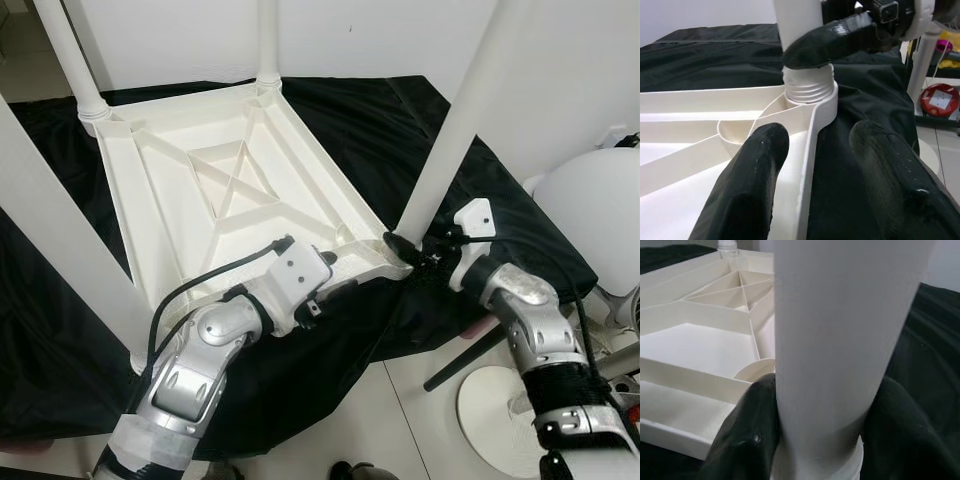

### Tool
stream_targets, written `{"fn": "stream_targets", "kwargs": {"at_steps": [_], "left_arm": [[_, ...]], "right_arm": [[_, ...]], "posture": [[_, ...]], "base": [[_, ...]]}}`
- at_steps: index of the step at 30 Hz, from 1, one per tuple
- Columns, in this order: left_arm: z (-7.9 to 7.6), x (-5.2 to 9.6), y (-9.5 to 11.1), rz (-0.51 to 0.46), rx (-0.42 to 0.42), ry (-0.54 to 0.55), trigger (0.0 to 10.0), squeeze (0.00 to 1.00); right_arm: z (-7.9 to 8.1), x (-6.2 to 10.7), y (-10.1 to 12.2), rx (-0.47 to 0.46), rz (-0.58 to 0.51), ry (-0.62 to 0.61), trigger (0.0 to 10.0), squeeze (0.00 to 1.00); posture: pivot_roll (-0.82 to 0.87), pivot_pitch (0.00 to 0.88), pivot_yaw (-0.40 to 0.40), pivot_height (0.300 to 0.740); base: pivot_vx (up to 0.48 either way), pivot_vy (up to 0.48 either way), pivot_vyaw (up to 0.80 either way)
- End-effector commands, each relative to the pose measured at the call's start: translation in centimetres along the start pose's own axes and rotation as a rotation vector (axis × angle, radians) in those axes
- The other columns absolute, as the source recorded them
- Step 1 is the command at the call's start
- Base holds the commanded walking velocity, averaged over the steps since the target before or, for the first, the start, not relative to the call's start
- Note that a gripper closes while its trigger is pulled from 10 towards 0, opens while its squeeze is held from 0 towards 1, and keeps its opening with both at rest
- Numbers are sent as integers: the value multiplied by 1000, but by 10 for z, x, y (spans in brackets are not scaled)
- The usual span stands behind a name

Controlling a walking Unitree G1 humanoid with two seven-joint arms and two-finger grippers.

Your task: Building children table

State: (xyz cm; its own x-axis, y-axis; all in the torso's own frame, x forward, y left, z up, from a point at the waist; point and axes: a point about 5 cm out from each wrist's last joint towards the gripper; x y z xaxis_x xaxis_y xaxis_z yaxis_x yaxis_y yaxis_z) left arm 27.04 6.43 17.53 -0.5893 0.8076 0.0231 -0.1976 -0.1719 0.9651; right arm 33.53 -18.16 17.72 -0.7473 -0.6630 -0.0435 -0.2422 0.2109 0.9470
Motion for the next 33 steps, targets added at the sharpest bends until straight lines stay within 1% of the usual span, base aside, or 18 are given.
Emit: {"fn": "stream_targets", "kwargs": {"at_steps": [1, 7, 8, 9, 10, 11, 12, 15, 16, 18, 20, 23, 24, 26, 28, 29, 31, 33], "left_arm": [[-7, -1, -3, 12, -4, -86, 10000, 0], [-9, 1, -3, 15, -10, -93, 10000, 0], [-9, 1, -3, 16, -10, -94, 10000, 0], [-9, 1, -3, 16, -10, -94, 10000, 0], [-9, 1, -4, 18, -13, -89, 10000, 0], [-9, 1, -4, 19, -17, -81, 10000, 0], [-9, 1, -4, 19, -17, -81, 10000, 0], [-9, -1, -7, 29, -22, -59, 10000, 0], [-9, -1, -7, 29, -22, -59, 10000, 0], [-5, -2, -9, 32, 3, -34, 10000, 0], [-5, -2, -9, 32, 3, -34, 10000, 0], [0, -2, -12, 45, -5, 2, 10000, 0], [0, -2, -12, 45, -5, 2, 10000, 0], [1, -2, -12, 44, -6, 9, 10000, 0], [1, -2, -12, 43, -7, 10, 10000, 0], [2, -2, -13, 44, -17, 19, 10000, 0], [2, -2, -13, 44, -17, 19, 10000, 0], [10, 0, -16, 53, -8, 74, 10000, 0]], "right_arm": [[5, -2, -6, 17, 30, 46, 0, 0], [7, -4, -9, 12, 40, 67, 0, 0], [9, -4, -11, 3, 44, 67, 824, 0], [9, -4, -11, 3, 44, 67, 824, 0], [9, -5, -12, -7, 44, 48, 10000, 0], [11, -6, -12, -44, 30, 19, 10000, 0], [11, -6, -12, -44, 30, 19, 10000, 0], [14, -7, -9, -94, 5, -70, 10000, 0], [14, -7, -9, -94, 5, -70, 10000, 0], [21, -7, -5, -99, -1, -203, 10000, 0], [21, -7, -5, -99, -1, -203, 10000, 0], [40, -5, -2, -89, -6, -351, 10000, 0], [40, -5, -2, -89, -6, -351, 10000, 0], [49, -4, -3, -112, 8, -436, 10000, 0], [51, -4, -3, -122, 15, -459, 10000, 0], [57, -6, -5, -154, 43, -514, 10000, 0], [57, -6, -5, -154, 43, -514, 10000, 0], [71, -14, -7, -233, 80, -618, 10000, 0]], "posture": [[-9, 88, -17, 740], [-3, 89, -15, 740], [2, 89, -16, 740], [2, 89, -16, 740], [-1, 84, -12, 740], [-7, 84, -11, 740], [-7, 84, -11, 740], [-11, 78, -12, 740], [-11, 78, -12, 740], [-21, 87, -9, 740], [-21, 87, -9, 740], [-22, 81, -12, 740], [-22, 81, -12, 740], [-21, 72, -21, 740], [-21, 72, -21, 740], [-15, 55, -35, 740], [-15, 55, -35, 740], [-8, 44, -22, 740]], "base": [[0, 0, 0], [0, 0, 0], [0, 0, 0], [0, 0, 0], [0, 0, 0], [0, 0, 0], [0, 0, 0], [0, 0, 0], [0, 0, 0], [0, 0, 0], [0, 0, 0], [0, 0, 0], [0, 0, 0], [0, 0, 0], [0, 0, 0], [0, 0, 0], [0, 0, 0], [0, 0, 0]]}}
Point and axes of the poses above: a point about 5 cm out from each wrist's last joint towards the gripper, its own x axis pointing back from the gripper into the wrist, its own y axis along the axis of the wrist's last joint, z = x × y, and after that the axes turned 5 degrees about x, right-handed
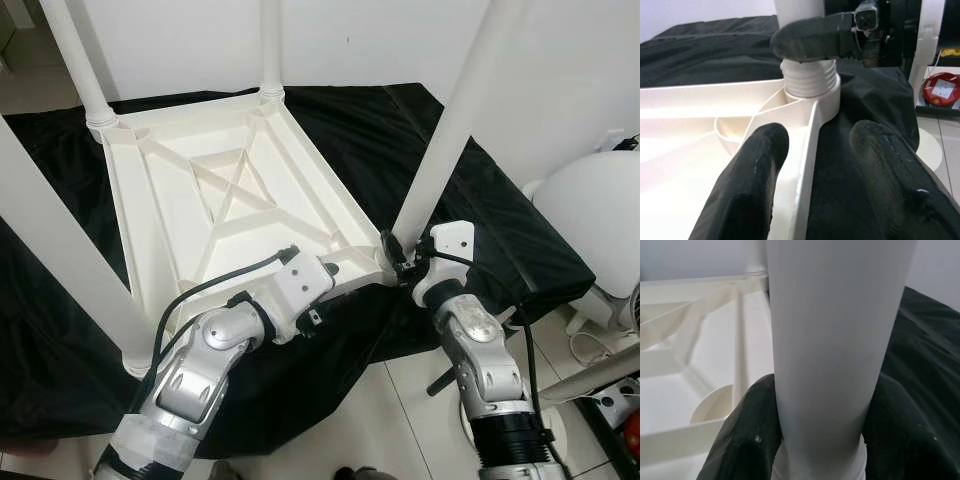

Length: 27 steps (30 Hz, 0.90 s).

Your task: Building children table

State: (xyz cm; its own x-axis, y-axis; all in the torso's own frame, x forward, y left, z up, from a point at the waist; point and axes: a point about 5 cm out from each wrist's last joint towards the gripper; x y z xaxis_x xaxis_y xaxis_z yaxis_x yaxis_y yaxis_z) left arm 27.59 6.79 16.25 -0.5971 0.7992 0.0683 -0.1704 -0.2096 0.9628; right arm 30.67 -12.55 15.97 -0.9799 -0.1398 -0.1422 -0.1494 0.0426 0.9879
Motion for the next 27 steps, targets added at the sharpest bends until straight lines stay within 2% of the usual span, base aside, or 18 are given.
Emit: {"fn": "stream_targets", "kwargs": {"at_steps": [1, 4, 8, 9, 13, 14, 18, 19, 20, 21, 27], "left_arm": [[7, 1, -2, 7, -6, 75, 10000, 0], [14, 9, -3, 12, 22, 145, 10000, 0], [15, 12, -7, 25, 22, 152, 10000, 0], [17, 14, -7, 28, 23, 160, 10000, 0], [20, 15, -5, 24, 25, 162, 10000, 0], [19, 14, -4, 22, 1, 139, 10000, 0], [17, 13, -4, 23, 13, 119, 10000, 0], [15, 13, -2, 13, 6, 104, 10000, 0], [15, 11, -1, 10, 10, 92, 10000, 0], [14, 11, -1, 6, 4, 84, 10000, 0], [14, 7, -1, 5, -2, 79, 10000, 0]], "right_arm": [[4, 4, -11, -15, 66, -35, 10000, 0], [17, 6, -5, -8, 44, -66, 10000, 0], [17, 9, -4, -43, 50, -90, 10000, 0], [15, 10, -4, -54, 49, -102, 10000, 1000], [13, 14, -1, -68, 38, -117, 10000, 1000], [12, 16, 2, -71, 18, -88, 10000, 1000], [13, 17, 3, -74, 13, -62, 10000, 1000], [12, 17, 4, -70, 11, -14, 10000, 333], [9, 16, 3, -64, 12, 30, 10000, 145], [5, 15, 3, -51, 5, 86, 10000, 0], [-4, 12, 5, -1, -12, 173, 10000, 0]], "posture": [[-8, 44, -22, 740], [-5, 54, -23, 740], [-6, 60, -22, 740], [-7, 63, -22, 740], [-6, 67, -20, 740], [1, 56, -19, 740], [-1, 50, -15, 740], [-2, 46, -14, 740], [-10, 43, -11, 740], [-10, 43, -11, 740], [-20, 41, -3, 740]], "base": [[0, 0, 0], [0, 0, 0], [0, 0, 0], [0, 0, 0], [0, 0, 0], [0, 0, 0], [0, 0, 0], [0, 0, 0], [0, 0, 0], [0, 0, 0], [0, 0, 0]]}}
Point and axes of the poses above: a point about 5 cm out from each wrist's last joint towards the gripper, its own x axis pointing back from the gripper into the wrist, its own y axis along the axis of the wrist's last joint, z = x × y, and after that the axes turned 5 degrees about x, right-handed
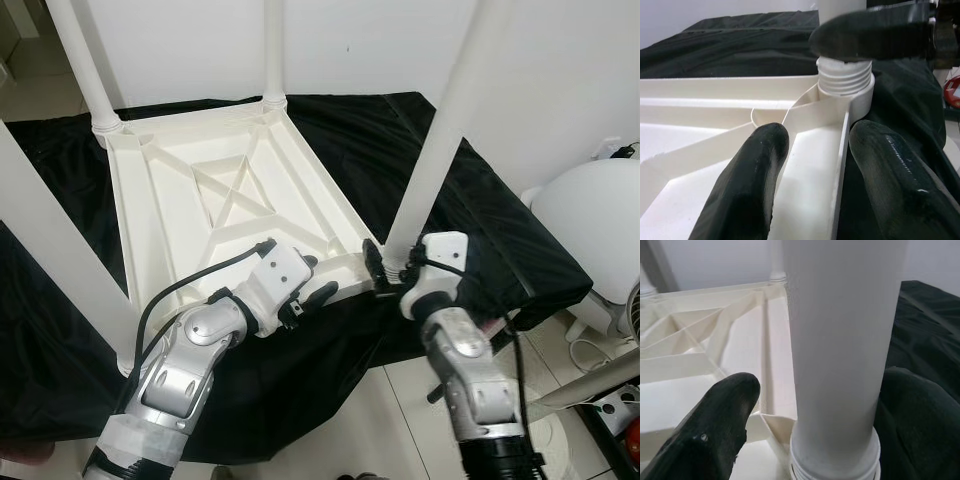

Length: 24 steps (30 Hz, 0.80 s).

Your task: Building children table

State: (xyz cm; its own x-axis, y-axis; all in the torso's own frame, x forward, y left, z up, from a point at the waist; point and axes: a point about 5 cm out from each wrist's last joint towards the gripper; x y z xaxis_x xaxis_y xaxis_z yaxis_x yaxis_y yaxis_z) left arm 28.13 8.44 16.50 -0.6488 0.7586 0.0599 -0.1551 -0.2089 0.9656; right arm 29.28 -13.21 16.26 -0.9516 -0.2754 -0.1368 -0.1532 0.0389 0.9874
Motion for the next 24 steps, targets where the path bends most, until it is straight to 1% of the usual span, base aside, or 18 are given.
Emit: {"fn": "stream_targets", "kwargs": {"at_steps": [1, 2, 3, 4, 5, 6, 8, 9, 11, 16, 17, 19, 20, 21, 22, 23, 24], "left_arm": [[0, -3, 1, -5, -14, 13, 10000, 0], [-4, -4, 3, -12, -15, 0, 10000, 0], [-4, -4, 3, -12, -15, 0, 10000, 0], [-7, -5, 4, -16, -15, -9, 10000, 0], [-7, -5, 4, -16, -15, -9, 10000, 0], [-10, -6, 4, -19, -14, -18, 10000, 0], [-13, -6, 5, -22, -12, -25, 10000, 0], [-13, -6, 5, -22, -12, -25, 10000, 0], [-15, -7, 5, -23, -13, -27, 10000, 0], [-15, -7, 6, -26, -12, -25, 10000, 0], [-14, -6, 6, -24, -16, -21, 10000, 0], [-14, -6, 6, -24, -16, -21, 10000, 0], [-14, -6, 6, -23, -20, -18, 10000, 0], [-13, -5, 6, -22, -23, -15, 10000, 0], [-13, -5, 6, -22, -23, -15, 10000, 0], [-12, -5, 6, -21, -24, -13, 10000, 0], [-12, -5, 6, -21, -24, -13, 10000, 0]], "right_arm": [[1, -2, 0, 2, -7, 34, 10000, 0], [-8, -4, 1, 26, -6, 65, 10000, 0], [-8, -4, 1, 26, -6, 65, 10000, 0], [-15, -5, 1, 48, -4, 104, 10000, 0], [-15, -5, 1, 48, -4, 104, 10000, 0], [-23, -8, 0, 79, 3, 157, 10000, 0], [-30, -11, -1, 122, 20, 246, 10000, 0], [-30, -11, -1, 122, 20, 246, 10000, 0], [-32, -12, -2, 146, 35, 306, 10000, 0], [-36, -16, -4, 151, 51, 354, 10000, 0], [-36, -19, -8, 164, 70, 404, 10000, 0], [-36, -19, -8, 164, 70, 404, 10000, 0], [-35, -22, -11, 179, 85, 444, 8510, 0], [-33, -24, -14, 187, 96, 478, 3882, 0], [-33, -24, -14, 187, 96, 478, 3882, 0], [-32, -25, -16, 191, 101, 501, 2235, 0], [-32, -25, -16, 191, 101, 501, 2235, 0]], "posture": [[-20, 41, -3, 740], [-21, 42, -5, 740], [-21, 42, -5, 740], [-22, 47, -5, 740], [-22, 47, -5, 740], [-20, 51, -6, 740], [-16, 51, -9, 740], [-16, 51, -9, 740], [-14, 50, -9, 740], [-10, 50, -12, 740], [4, 48, -16, 740], [4, 48, -16, 740], [9, 46, -15, 740], [16, 46, -14, 740], [16, 46, -14, 740], [16, 46, -14, 740], [16, 46, -14, 740]], "base": [[0, 0, 0], [0, 0, 0], [0, 0, 0], [0, 0, 0], [0, 0, 0], [0, 0, 0], [0, 0, 0], [0, 0, 0], [0, 0, 0], [0, 0, 0], [0, 0, 0], [0, 0, 0], [0, 0, 0], [0, 0, 0], [0, 0, 0], [0, 0, 0], [0, 0, 0]]}}
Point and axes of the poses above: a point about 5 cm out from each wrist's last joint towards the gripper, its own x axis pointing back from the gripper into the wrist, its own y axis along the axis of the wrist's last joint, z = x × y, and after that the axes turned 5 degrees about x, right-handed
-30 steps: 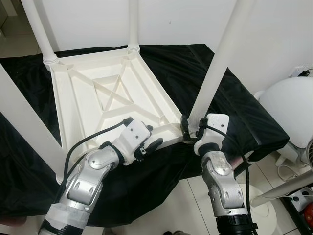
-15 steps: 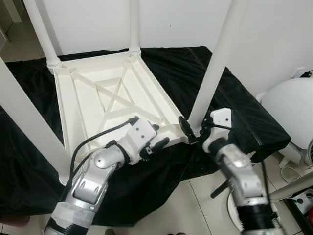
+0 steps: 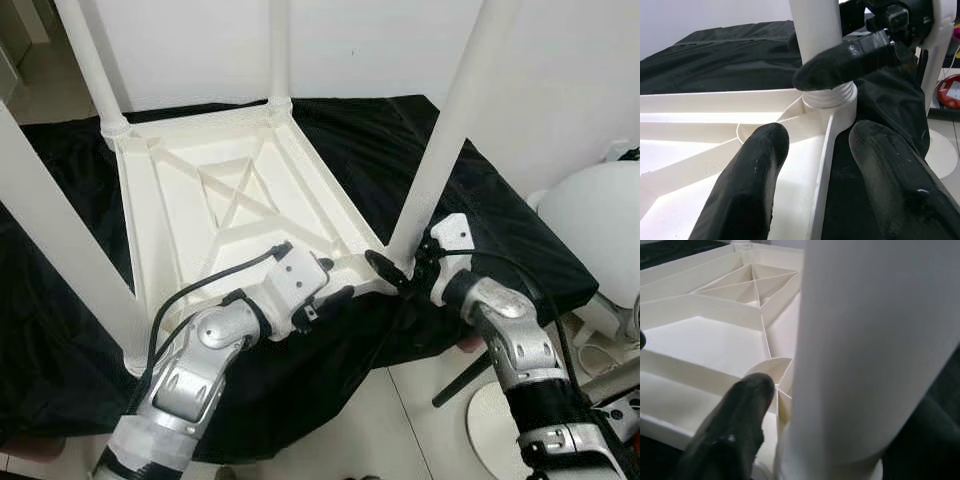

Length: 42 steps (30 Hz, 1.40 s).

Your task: Building children table

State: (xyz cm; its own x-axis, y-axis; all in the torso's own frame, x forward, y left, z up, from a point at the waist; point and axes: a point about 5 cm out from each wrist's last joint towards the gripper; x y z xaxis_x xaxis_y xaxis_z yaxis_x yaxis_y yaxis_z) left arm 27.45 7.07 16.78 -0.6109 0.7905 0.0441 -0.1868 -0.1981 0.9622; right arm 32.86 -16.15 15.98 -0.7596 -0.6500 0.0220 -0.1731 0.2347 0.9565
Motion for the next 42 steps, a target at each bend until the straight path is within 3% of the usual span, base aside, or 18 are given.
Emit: {"fn": "stream_targets", "kwargs": {"at_steps": [1, 6, 7, 18, 21, 27, 35, 37, 42], "left_arm": [[1, 2, 0, 9, -8, 32, 10000, 0], [0, 3, -1, 14, -11, 33, 10000, 0], [0, 4, -1, 15, -11, 32, 10000, 0], [0, 3, -2, 17, -16, 40, 10000, 0], [2, 2, -2, 14, -23, 58, 10000, 0], [4, 3, -3, 20, -26, 79, 10000, 0], [1, 7, -5, 30, -20, 95, 10000, 0], [2, 8, -3, 31, -32, 99, 10000, 0], [5, 12, -3, 29, -25, 111, 10000, 0]], "right_arm": [[8, -2, -9, 1, 29, 71, 0, 0], [11, 4, -16, -9, 39, 102, 0, 0], [12, 5, -17, -11, 40, 102, 9725, 0], [15, 7, -19, -68, 35, -49, 10000, 0], [22, 7, -19, -110, 35, -225, 10000, 0], [32, 11, -20, -181, 51, -418, 10000, 0], [66, 10, -18, -276, 90, -757, 10000, 0], [72, 2, -15, -312, 80, -731, 10000, 0], [75, -1, -7, -278, 56, -702, 10000, 0]], "posture": [[18, 49, -12, 740], [19, 57, -9, 740], [18, 57, -11, 740], [16, 45, -24, 740], [23, 33, -38, 740], [28, 34, -46, 740], [55, 48, -56, 740], [62, 53, -56, 740], [63, 54, -48, 740]], "base": [[0, 0, 0], [0, 0, 0], [0, 0, 0], [0, 0, 0], [0, 0, 0], [0, 0, 0], [0, 0, 0], [0, 0, 0], [0, 0, 0]]}}
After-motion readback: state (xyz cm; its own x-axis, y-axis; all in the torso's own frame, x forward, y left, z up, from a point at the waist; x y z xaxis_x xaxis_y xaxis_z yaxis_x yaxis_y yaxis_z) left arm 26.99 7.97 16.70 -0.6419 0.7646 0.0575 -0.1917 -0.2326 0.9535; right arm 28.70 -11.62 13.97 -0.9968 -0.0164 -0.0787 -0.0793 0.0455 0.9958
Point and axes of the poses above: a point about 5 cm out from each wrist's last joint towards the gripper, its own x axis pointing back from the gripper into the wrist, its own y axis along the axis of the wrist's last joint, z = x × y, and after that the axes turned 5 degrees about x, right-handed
